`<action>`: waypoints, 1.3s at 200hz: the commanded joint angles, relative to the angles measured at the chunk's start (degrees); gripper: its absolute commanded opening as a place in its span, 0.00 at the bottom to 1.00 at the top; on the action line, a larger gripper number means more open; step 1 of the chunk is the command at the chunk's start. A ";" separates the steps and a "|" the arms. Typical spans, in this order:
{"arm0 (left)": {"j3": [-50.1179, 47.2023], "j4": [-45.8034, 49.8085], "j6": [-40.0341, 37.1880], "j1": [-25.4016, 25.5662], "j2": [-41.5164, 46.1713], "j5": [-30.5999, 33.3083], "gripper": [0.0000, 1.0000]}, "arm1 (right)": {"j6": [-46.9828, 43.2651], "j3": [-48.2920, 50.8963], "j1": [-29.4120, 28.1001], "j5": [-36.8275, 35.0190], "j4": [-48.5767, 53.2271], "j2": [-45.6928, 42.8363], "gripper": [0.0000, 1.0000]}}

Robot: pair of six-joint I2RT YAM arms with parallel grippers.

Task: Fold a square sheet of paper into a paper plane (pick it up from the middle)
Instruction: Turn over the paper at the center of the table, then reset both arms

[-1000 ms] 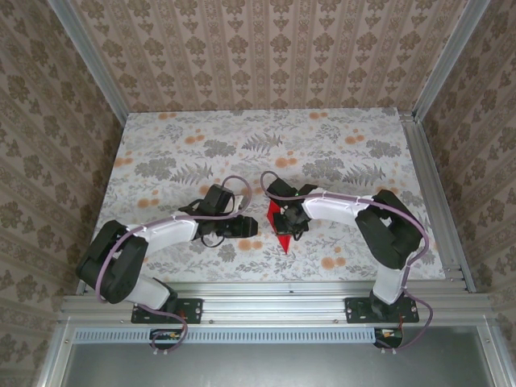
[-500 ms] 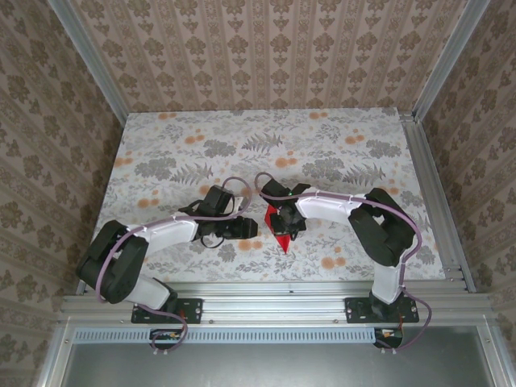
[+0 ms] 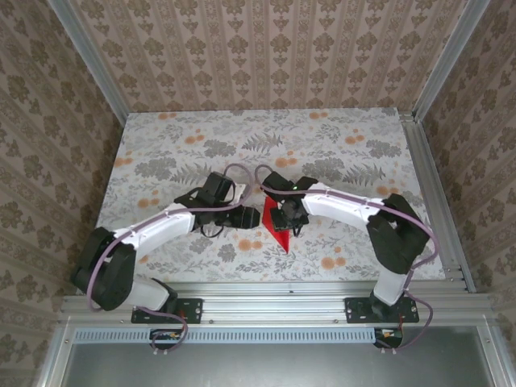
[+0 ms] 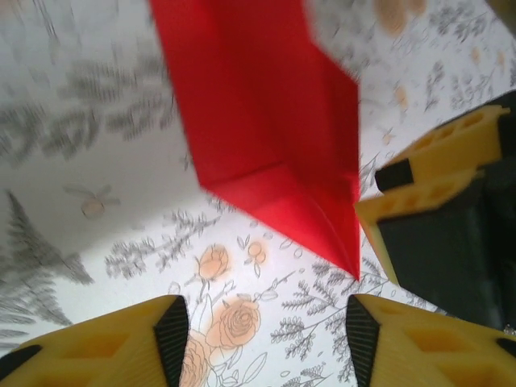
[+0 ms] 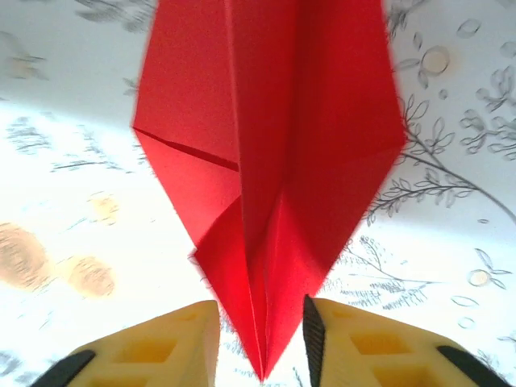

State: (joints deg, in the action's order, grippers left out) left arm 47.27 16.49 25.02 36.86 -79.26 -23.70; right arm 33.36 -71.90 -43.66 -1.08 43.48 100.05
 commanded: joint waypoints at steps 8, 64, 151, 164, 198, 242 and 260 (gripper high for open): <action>4.30 6.86 -8.41 -1.70 3.14 6.02 0.67 | -6.13 -2.46 2.31 3.22 5.37 -6.64 0.40; 6.12 7.18 -18.49 -5.33 3.56 14.94 0.88 | -17.79 6.72 10.09 9.31 -6.55 -18.06 0.54; -9.86 -12.60 -21.30 -23.24 10.75 31.01 1.00 | -26.52 35.53 30.28 -0.31 -40.29 -38.32 0.96; -10.45 -16.17 -22.07 -24.93 10.18 33.06 1.00 | -25.90 38.84 33.79 -1.95 -46.16 -37.78 0.98; -12.44 -26.59 -25.45 -29.37 5.38 34.07 1.00 | -29.41 39.01 38.20 -3.80 -54.76 -31.59 1.00; -11.88 -36.48 -28.28 -30.91 -3.09 33.67 1.00 | -28.53 39.74 44.24 0.28 -68.46 -23.08 1.00; -11.87 -39.07 -28.71 -30.99 -5.41 32.98 1.00 | -29.55 38.46 44.88 0.71 -69.56 -19.98 1.00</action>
State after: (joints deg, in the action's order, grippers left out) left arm 34.44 -15.62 -0.99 6.26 -82.35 9.26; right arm 5.69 -32.45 0.45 -2.39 -18.46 76.99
